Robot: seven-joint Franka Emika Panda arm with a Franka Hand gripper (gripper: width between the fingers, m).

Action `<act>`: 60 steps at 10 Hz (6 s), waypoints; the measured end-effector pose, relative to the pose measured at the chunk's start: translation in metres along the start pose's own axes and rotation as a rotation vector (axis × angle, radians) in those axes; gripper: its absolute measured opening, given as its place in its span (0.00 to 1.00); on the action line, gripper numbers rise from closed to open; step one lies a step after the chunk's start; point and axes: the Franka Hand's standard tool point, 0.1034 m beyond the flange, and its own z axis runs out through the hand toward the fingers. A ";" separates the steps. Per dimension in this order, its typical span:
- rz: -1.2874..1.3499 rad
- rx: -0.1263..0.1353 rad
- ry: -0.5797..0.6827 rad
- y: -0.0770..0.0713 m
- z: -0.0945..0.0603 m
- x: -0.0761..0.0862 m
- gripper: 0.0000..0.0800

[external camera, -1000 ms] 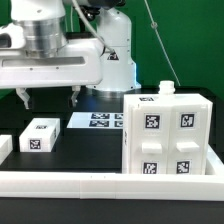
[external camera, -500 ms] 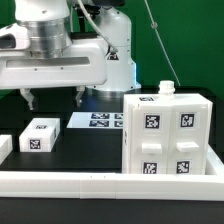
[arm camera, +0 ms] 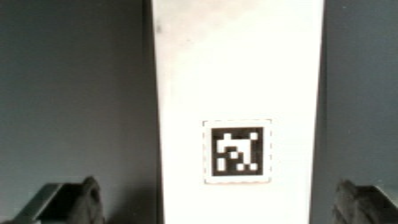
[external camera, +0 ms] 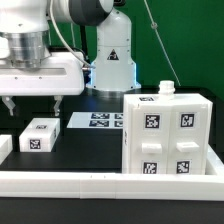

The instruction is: Assemble cabinet

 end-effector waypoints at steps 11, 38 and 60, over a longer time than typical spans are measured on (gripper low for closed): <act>-0.058 -0.018 -0.025 -0.011 0.032 -0.003 0.81; -0.014 0.030 -0.036 -0.152 -0.133 0.076 0.69; -0.102 -0.056 0.027 -0.241 -0.129 0.142 0.69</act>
Offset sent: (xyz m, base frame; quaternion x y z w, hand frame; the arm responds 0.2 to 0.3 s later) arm 0.0121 0.0027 -0.0079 -0.0270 0.0051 -0.0699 0.9972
